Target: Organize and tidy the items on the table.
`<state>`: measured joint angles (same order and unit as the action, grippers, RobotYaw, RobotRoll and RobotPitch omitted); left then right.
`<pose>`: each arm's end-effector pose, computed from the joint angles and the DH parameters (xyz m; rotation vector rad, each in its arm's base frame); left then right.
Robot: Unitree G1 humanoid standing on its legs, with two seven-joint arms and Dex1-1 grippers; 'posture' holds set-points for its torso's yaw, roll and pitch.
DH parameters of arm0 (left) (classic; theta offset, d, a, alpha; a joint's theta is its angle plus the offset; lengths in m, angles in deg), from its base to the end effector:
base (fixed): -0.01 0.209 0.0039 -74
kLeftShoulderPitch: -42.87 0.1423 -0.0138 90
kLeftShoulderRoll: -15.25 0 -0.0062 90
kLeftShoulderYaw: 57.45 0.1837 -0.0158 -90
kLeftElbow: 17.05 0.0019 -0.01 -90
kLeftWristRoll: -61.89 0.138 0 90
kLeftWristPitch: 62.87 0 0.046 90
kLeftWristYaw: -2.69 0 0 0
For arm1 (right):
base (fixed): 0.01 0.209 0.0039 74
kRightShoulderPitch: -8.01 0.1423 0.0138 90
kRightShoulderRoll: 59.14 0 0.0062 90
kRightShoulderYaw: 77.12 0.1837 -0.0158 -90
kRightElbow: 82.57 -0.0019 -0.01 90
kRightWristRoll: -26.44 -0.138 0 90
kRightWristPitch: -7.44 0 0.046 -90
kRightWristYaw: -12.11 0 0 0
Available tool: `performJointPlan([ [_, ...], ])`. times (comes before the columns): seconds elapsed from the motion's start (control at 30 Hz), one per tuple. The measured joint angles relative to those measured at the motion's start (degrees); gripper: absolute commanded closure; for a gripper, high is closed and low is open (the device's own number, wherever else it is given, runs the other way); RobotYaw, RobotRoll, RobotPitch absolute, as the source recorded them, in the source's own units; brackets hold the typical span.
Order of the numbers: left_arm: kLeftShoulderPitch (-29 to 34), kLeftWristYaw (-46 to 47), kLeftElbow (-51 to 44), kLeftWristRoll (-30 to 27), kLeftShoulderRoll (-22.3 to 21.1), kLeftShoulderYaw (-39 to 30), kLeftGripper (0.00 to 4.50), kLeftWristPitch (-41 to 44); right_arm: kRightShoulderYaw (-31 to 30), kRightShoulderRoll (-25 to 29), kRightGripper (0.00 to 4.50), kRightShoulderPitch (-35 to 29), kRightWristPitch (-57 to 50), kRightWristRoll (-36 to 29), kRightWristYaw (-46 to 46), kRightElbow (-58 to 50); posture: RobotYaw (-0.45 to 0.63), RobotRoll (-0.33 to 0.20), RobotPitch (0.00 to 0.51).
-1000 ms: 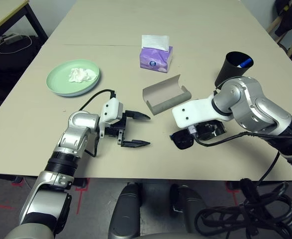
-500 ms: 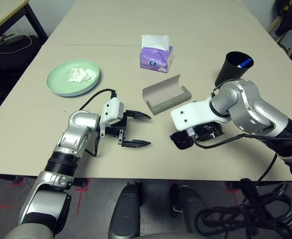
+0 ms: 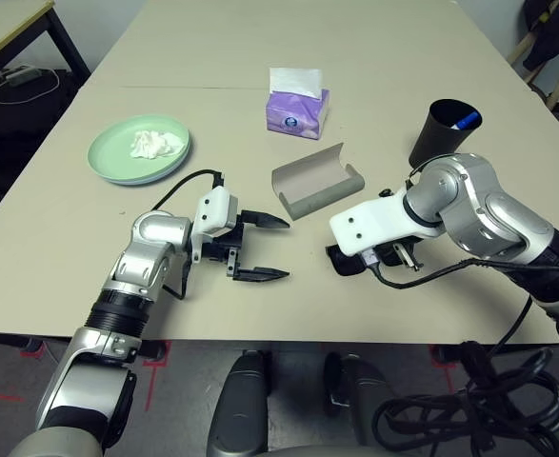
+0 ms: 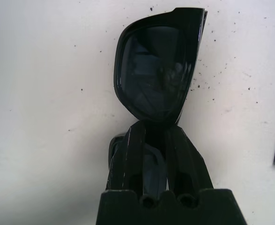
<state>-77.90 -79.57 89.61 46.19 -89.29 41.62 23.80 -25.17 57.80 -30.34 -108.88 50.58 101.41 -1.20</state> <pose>0.2958 0.2097 0.1414 0.4388 -0.0012 -1.5261 0.2826 -0.1293 0.2312 -1.4762 0.6205 1.3528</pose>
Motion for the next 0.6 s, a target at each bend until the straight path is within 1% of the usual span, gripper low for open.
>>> performJointPlan([
  [0.13, 0.0, 0.0, 0.0, 0.0, 0.0, 0.0, 0.0, 0.1, 0.8, 0.3, 4.07, 1.2, 0.2, -1.0, 1.2, -0.3, 0.12, 0.0, 0.173],
  [0.2, 0.0, 0.0, 0.0, 0.0, 0.0, 0.0, 0.0, 0.2, 2.1, 0.6, 4.47, 2.2, 0.4, -1.6, 1.5, -0.6, 0.12, 0.0, 0.17],
  [0.37, -0.1, 0.0, 0.1, 0.0, 0.0, 0.0, 0.0, 0.6, 4.7, 1.0, 4.47, 5.1, 0.6, -3.0, 2.2, -0.6, 0.11, 0.0, 0.164],
  [0.47, -0.2, 0.2, 0.1, 0.0, 0.0, 0.0, 0.0, 0.9, 5.2, 0.9, 4.47, 6.4, 0.8, -3.2, 2.1, -0.3, 0.11, 0.0, 0.154],
  [0.53, -0.3, 0.6, 0.1, 0.1, 0.1, 0.0, 0.0, 1.1, 5.2, 0.2, 4.47, 7.4, 1.3, -3.2, 1.5, 0.9, 0.12, 0.0, 0.148],
  [0.6, -0.7, 1.6, 0.2, 0.2, 0.2, 0.0, 0.0, 1.4, 5.2, -1.4, 4.47, 9.7, 3.3, -3.1, -0.5, 5.0, 0.12, 0.0, 0.145],
])
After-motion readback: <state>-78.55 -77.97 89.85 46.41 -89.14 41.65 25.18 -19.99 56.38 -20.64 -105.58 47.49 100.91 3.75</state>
